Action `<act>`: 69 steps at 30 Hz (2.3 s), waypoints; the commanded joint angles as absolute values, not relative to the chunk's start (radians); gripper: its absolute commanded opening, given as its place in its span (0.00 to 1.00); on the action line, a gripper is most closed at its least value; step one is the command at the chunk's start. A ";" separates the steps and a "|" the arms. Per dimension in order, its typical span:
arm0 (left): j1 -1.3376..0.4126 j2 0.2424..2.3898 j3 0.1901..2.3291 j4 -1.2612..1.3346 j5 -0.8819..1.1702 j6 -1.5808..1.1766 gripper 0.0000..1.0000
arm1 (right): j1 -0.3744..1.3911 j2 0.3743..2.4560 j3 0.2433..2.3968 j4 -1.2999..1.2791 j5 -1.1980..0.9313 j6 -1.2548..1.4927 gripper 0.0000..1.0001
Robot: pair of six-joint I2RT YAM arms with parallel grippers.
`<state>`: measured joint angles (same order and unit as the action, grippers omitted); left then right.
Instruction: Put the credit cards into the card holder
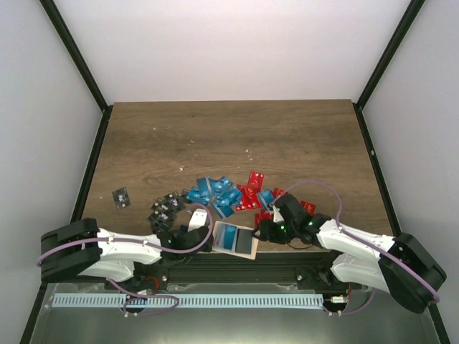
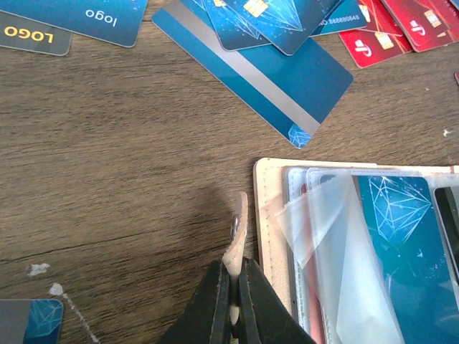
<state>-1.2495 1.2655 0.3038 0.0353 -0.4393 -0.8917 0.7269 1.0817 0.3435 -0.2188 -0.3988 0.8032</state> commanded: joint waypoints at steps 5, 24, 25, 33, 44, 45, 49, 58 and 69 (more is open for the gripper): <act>-1.245 1.247 0.252 0.166 -0.394 -0.942 0.04 | 0.798 1.125 0.279 -0.080 -0.482 0.956 0.60; -1.246 1.252 0.262 0.144 -0.391 -0.934 0.04 | 0.807 0.969 0.288 0.017 -0.528 1.008 0.56; -1.246 1.253 0.263 0.145 -0.392 -0.935 0.04 | 0.811 0.967 0.290 0.026 -0.534 1.008 0.55; -1.245 1.272 0.277 0.145 -0.388 -0.937 0.04 | 0.865 0.992 0.318 0.086 -0.540 1.018 0.55; -1.246 1.286 0.286 0.131 -0.398 -0.957 0.04 | 0.943 1.126 0.384 0.196 -0.517 1.034 0.55; -1.245 1.287 0.287 0.129 -0.401 -0.963 0.04 | 0.946 1.143 0.390 0.208 -0.519 1.034 0.55; -1.246 1.299 0.286 0.123 -0.415 -0.999 0.04 | 0.955 1.220 0.419 0.259 -0.520 1.024 0.55; -1.236 1.355 0.285 0.159 -0.420 -1.077 0.04 | 0.962 1.411 0.509 0.333 -0.539 0.992 0.55; -1.165 1.413 0.276 0.289 -0.393 -1.099 0.04 | 0.946 1.581 0.545 0.385 -0.541 0.960 0.54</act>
<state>-1.1954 1.3651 0.2882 0.2516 -0.4198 -1.0805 0.9512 1.5406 0.5179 0.3553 -0.5316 0.9913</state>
